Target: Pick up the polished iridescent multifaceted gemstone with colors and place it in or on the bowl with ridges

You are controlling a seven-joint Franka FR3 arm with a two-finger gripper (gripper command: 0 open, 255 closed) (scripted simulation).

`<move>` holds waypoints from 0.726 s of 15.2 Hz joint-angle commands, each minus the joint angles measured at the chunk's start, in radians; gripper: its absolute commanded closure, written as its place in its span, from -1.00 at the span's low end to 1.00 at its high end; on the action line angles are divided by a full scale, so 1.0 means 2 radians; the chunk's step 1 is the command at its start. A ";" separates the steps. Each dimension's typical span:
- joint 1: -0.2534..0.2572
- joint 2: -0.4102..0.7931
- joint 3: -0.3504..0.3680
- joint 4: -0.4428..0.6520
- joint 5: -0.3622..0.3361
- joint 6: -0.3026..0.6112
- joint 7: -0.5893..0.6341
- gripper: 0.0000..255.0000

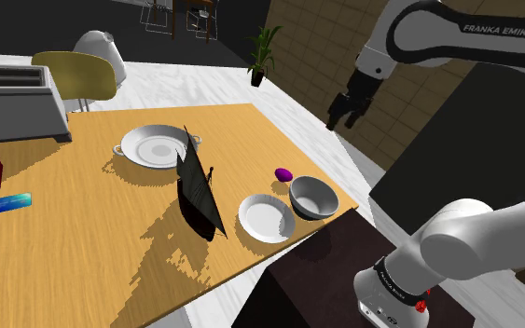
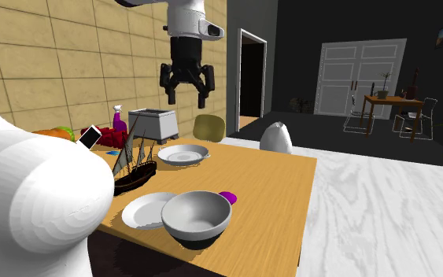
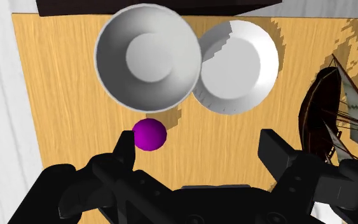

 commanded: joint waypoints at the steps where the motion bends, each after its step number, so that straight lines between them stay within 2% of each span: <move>1: -0.003 0.033 0.001 -0.005 0.000 0.030 0.009 -1.00; 11: -0.017 0.205 0.000 0.007 0.003 0.148 0.050 -1.00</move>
